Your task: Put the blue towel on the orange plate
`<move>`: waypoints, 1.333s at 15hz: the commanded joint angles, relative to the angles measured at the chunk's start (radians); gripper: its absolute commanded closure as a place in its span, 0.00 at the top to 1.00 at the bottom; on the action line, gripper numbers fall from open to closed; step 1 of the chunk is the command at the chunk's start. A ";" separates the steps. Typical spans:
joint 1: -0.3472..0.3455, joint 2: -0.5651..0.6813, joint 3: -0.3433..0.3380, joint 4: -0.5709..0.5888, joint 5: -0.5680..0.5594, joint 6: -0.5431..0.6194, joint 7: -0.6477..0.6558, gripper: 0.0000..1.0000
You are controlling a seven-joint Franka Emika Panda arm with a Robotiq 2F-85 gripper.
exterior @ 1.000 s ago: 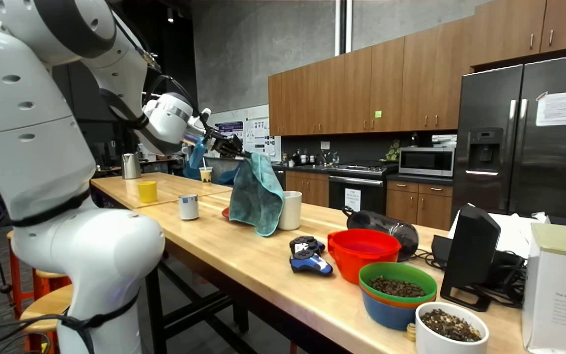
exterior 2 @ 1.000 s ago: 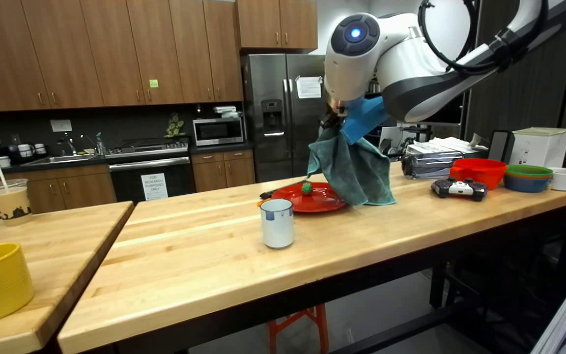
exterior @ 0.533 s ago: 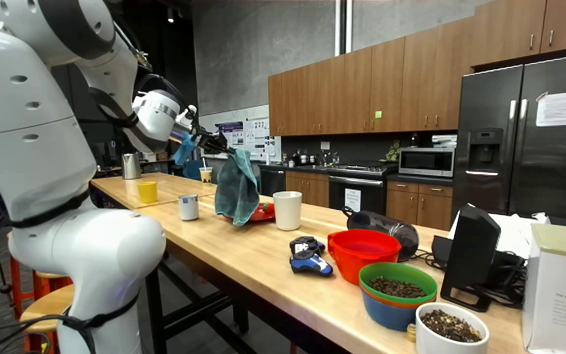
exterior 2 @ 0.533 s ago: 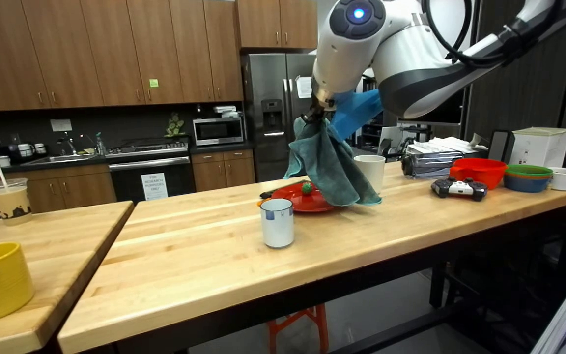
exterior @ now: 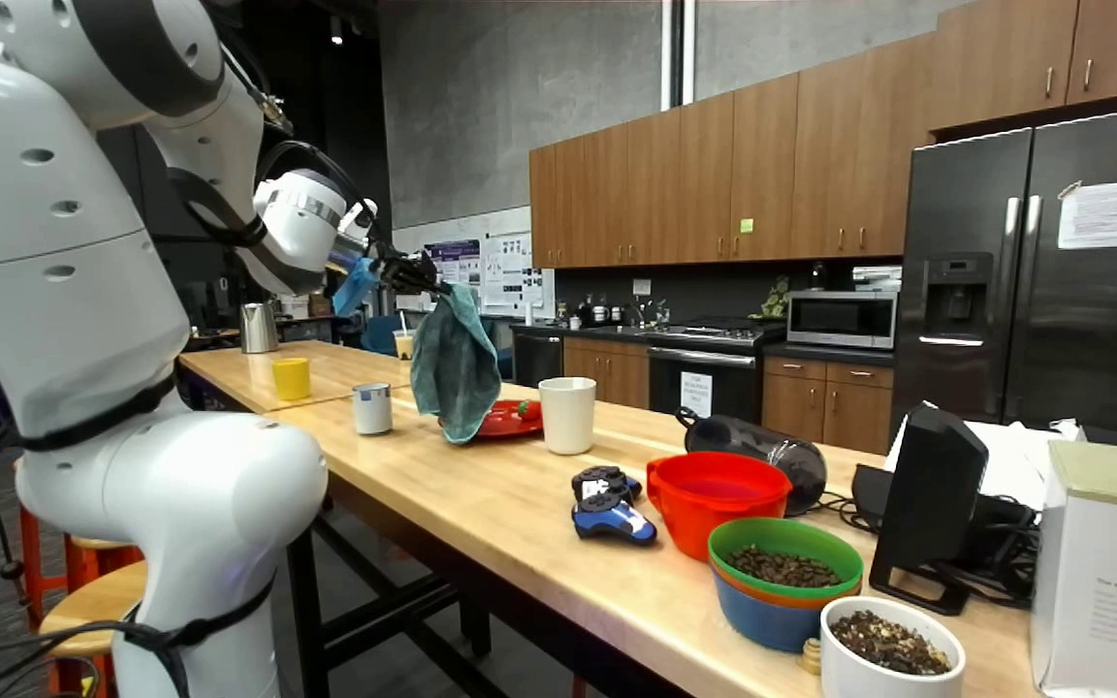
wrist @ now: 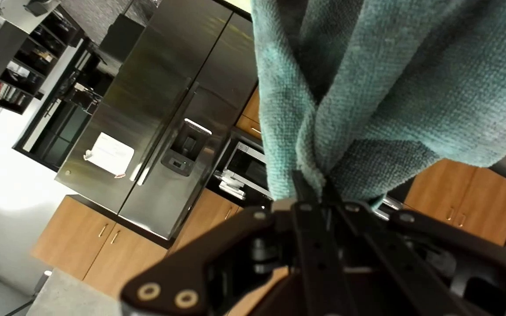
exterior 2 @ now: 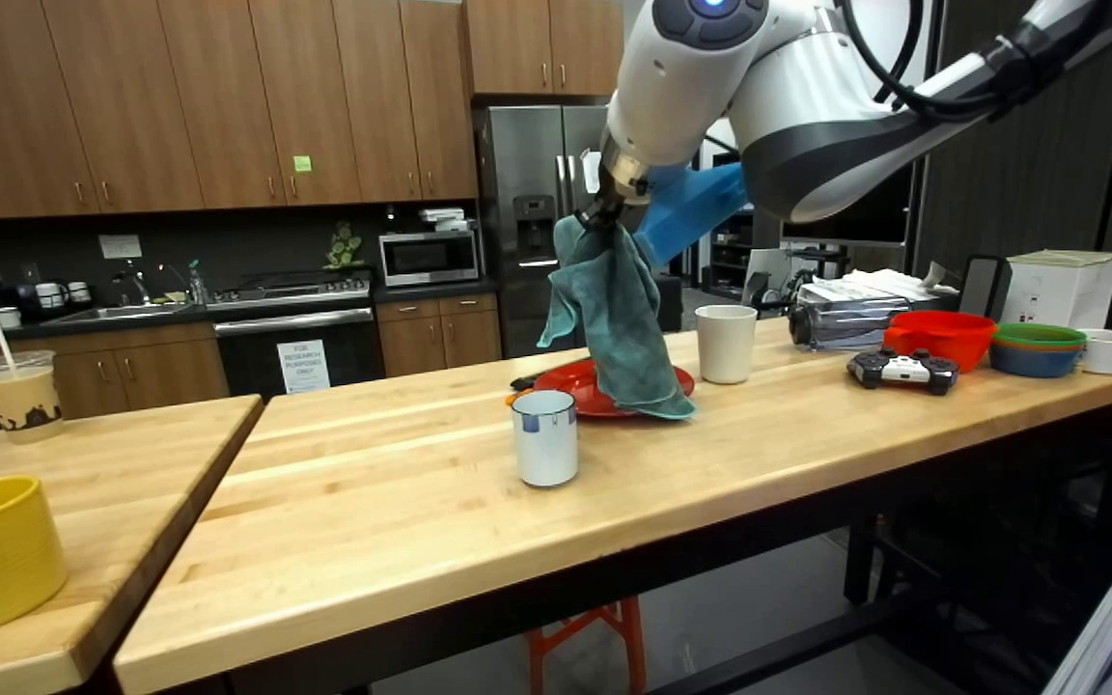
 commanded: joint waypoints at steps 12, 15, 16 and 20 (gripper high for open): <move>-0.033 0.054 -0.010 -0.026 -0.003 -0.053 0.017 0.01; -0.034 0.125 -0.006 -0.008 -0.014 -0.068 0.038 0.01; -0.033 0.151 -0.005 0.002 -0.019 -0.071 0.044 0.01; -0.030 0.261 -0.008 0.055 -0.070 -0.087 0.083 0.01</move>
